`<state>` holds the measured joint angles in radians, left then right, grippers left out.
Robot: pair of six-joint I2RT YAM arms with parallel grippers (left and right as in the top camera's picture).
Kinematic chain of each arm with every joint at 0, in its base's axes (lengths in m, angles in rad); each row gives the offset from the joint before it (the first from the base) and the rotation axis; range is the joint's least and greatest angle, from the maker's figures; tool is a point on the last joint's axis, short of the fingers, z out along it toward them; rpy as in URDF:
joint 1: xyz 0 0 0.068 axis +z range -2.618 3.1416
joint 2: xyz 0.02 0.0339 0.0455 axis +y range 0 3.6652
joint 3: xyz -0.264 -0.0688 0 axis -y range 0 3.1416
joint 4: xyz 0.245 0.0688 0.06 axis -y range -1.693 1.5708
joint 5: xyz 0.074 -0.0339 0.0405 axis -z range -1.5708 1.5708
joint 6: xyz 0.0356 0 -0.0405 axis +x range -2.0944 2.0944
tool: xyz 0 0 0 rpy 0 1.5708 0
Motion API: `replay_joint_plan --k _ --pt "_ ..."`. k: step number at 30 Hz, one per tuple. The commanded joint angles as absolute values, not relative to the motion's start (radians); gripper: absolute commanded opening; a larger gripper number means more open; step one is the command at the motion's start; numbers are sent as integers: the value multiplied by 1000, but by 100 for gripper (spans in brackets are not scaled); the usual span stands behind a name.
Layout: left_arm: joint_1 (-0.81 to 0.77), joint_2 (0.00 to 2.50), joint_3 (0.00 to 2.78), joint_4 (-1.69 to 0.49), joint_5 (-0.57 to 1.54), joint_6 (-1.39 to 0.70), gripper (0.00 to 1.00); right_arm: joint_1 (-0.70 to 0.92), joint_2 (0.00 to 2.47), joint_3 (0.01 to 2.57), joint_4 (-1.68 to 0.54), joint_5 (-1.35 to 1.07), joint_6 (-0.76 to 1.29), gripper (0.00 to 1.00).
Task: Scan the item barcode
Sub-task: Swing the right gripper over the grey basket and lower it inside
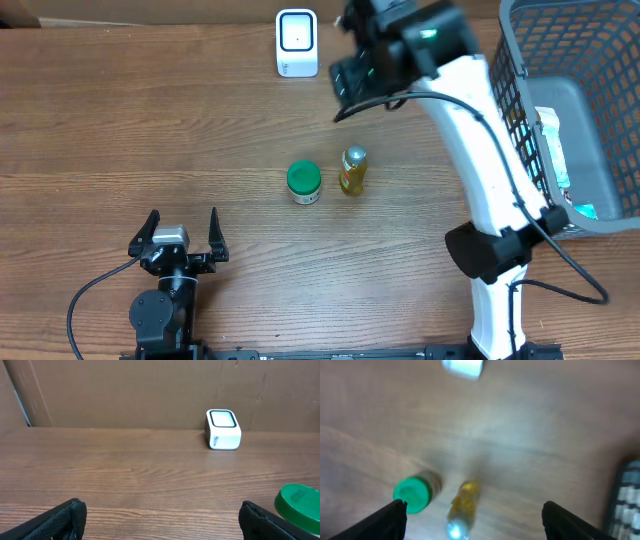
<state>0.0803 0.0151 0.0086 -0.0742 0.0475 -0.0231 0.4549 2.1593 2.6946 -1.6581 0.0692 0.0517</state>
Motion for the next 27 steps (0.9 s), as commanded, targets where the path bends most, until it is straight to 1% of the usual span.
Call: replay_joint_plan --k 1,3,4,6,10,12,13,17,21,24,27 --pt "86 6 5 -75 42 -22 100 381 2140 2870 -1694 137 56 83" --pt "86 6 5 -75 42 -22 99 329 2122 2915 -1694 138 73 84" --pt "86 6 5 -75 42 -22 100 292 2108 2923 -1694 138 78 87" --pt "86 6 5 -75 42 -22 99 220 2088 2922 -1694 131 78 90" --pt "86 6 5 -75 42 -22 100 55 2082 2913 -1694 11 73 95" --pt "86 6 5 -75 42 -22 100 -17 2077 2896 -1694 -31 73 95" --pt "86 6 5 -75 42 -22 100 -52 2074 2889 -1694 -45 73 94" --pt "86 6 5 -75 42 -22 100 -150 2028 2849 -1694 -50 66 93" --pt "86 6 5 -75 42 -22 100 -239 1944 2737 -1694 -51 34 96" --pt "86 6 5 -75 42 -22 100 -292 1887 2586 -1694 -49 15 100" --pt "86 6 5 -75 42 -22 99 -335 1864 2427 -1694 -46 -19 100"
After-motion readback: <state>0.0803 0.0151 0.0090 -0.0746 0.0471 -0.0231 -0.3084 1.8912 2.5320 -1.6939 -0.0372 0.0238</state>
